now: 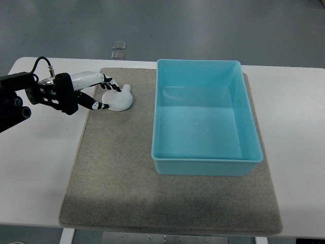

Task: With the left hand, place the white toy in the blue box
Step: 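Close the left hand fingers around the white bear toy, then lift the toy with the left hand and carry it over the blue box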

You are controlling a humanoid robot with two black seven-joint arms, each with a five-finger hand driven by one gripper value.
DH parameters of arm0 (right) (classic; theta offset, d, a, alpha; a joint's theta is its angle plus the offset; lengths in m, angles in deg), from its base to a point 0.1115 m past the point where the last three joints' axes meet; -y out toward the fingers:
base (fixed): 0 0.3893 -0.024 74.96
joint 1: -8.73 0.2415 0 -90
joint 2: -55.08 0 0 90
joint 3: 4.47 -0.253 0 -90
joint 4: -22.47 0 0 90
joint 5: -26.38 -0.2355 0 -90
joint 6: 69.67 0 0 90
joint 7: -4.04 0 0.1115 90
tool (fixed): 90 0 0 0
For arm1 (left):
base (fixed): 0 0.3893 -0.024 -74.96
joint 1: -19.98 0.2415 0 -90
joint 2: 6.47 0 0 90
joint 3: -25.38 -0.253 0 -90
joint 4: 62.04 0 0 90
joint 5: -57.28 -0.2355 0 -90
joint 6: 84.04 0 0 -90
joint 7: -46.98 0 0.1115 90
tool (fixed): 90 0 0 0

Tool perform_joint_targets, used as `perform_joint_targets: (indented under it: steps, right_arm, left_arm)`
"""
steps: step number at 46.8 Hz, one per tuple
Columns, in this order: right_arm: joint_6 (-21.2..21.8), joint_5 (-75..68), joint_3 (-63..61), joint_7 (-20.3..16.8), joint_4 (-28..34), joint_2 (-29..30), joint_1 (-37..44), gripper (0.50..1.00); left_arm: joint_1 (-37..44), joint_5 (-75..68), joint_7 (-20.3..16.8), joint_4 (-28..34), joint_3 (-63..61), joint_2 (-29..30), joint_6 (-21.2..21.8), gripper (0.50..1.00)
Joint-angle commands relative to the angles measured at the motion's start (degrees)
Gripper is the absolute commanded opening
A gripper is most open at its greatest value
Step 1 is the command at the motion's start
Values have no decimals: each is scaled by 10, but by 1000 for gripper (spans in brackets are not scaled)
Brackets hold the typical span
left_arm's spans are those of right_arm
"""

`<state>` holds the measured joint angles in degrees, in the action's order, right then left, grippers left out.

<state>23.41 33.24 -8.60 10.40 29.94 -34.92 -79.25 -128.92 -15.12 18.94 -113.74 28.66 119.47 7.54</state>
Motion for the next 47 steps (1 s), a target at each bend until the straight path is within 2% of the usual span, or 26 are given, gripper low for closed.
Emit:
perform_joint_targets:
  steps: [1, 3, 4, 16, 26, 34, 47]
  right_arm:
    - [0, 0, 0, 1, 0, 0, 0, 936]
    - [0, 0, 0, 0, 0, 0, 0, 936]
    - [0, 0, 0, 0, 0, 0, 0, 936]
    - [0, 0, 0, 0, 0, 0, 0, 936]
    - [0, 0, 0, 0, 0, 0, 0, 936]
    - [1, 0, 0, 1, 0, 0, 0, 936]
    - [0, 0, 0, 1, 0, 0, 0, 936]
  left_arm:
    - [2, 0, 0, 5, -2, -6, 4, 579]
    - [3, 1, 0, 8, -2, -10, 5, 514]
    - [3, 1, 0, 9, -3, -10, 7, 500]
    - [1, 11, 1, 16, 1, -13, 18, 500]
    - [-3, 30, 3, 17, 19, -10, 47, 500]
    - [-7, 81, 3, 17, 40, -6, 48, 500]
    - [-23, 82, 2, -1, 89, -3, 46, 500]
